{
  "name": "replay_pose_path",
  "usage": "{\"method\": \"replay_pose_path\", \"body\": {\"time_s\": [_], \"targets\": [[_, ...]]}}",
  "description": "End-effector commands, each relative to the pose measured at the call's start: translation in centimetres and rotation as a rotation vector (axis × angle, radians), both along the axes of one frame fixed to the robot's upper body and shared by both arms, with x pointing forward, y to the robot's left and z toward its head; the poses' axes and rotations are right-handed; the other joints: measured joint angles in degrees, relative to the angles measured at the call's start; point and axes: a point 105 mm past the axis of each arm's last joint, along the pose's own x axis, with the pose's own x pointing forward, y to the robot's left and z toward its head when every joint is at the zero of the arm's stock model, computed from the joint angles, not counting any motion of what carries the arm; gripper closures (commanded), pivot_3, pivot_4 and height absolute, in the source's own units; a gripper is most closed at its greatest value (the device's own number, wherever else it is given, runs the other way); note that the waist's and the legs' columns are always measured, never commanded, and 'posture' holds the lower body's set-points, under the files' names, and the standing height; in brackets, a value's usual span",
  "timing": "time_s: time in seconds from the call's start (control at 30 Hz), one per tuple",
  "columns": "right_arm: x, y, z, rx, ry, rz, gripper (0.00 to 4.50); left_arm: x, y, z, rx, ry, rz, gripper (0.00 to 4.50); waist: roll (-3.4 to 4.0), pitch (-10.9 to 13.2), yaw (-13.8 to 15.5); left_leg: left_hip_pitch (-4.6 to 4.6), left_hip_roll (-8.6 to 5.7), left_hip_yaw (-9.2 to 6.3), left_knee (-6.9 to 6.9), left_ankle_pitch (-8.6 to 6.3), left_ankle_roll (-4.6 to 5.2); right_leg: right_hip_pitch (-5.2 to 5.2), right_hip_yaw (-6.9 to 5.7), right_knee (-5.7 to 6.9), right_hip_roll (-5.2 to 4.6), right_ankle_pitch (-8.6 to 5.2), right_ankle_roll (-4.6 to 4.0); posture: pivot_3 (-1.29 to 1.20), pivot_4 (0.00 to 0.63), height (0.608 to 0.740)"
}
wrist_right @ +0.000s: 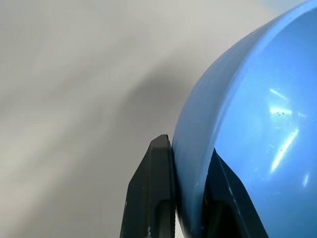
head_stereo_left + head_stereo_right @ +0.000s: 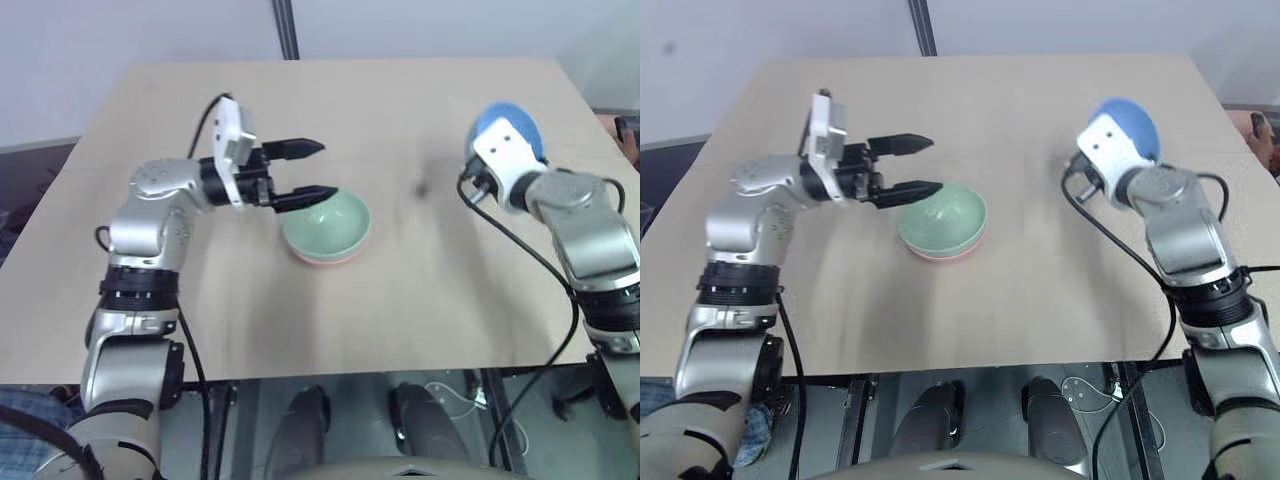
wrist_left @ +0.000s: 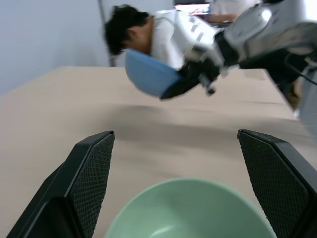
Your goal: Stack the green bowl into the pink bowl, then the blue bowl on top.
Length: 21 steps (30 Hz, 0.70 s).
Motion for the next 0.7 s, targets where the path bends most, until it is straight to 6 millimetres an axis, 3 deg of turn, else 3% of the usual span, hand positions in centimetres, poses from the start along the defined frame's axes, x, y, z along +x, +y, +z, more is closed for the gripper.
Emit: {"method": "replay_pose_path", "body": {"time_s": [0.03, 0.17, 0.3, 0.53, 0.7], "targets": [[-1.0, 4.4, 2.2, 0.017, -0.063, 0.203, 4.41, -0.2, 2.6, 1.0, -0.009, -0.048, 0.108, 0.26, 0.00, 0.0, 0.1, 0.00, 0.00, -0.02, 0.00, 0.00, 0.00, 0.00, -0.02, 0.00, 0.00, 0.00, 0.00, 0.00, 0.150, 0.740], [-2.1, 8.3, 2.4, 0.020, -0.066, 0.370, 4.41, -0.8, 5.3, 0.2, 0.001, -0.037, 0.210, 0.26, -0.01, 0.0, 0.4, -0.05, -0.05, -0.05, 0.01, 0.00, 0.00, 0.00, -0.05, -0.01, -0.06, 0.00, 0.00, 0.00, 0.150, 0.740], [-3.6, 11.0, 1.3, -0.011, -0.034, 0.508, 4.41, -2.3, 7.5, -0.6, 0.011, -0.016, 0.289, 0.26, -0.01, 0.0, 0.3, -0.06, -0.04, -0.09, 0.01, 0.00, 0.00, -0.02, -0.09, -0.01, -0.06, 0.00, 0.00, 0.00, 0.150, 0.740], [-5.2, 12.7, -0.2, -0.074, 0.023, 0.642, 4.41, -5.1, 9.4, -1.7, 0.060, 0.040, 0.341, 0.26, -0.01, 0.0, 0.3, -0.05, -0.02, -0.11, 0.01, 0.00, 0.00, -0.02, -0.11, 0.02, -0.07, 0.00, -0.01, 0.00, 0.150, 0.740], [-6.5, 14.0, -0.9, -0.136, 0.030, 0.740, 4.41, -6.0, 10.2, -1.9, 0.101, 0.054, 0.359, 0.26, -0.01, 0.0, 0.3, -0.02, 0.00, -0.12, -0.02, 0.00, 0.00, -0.02, -0.12, 0.04, -0.03, 0.00, -0.01, 0.00, 0.150, 0.740]]}}
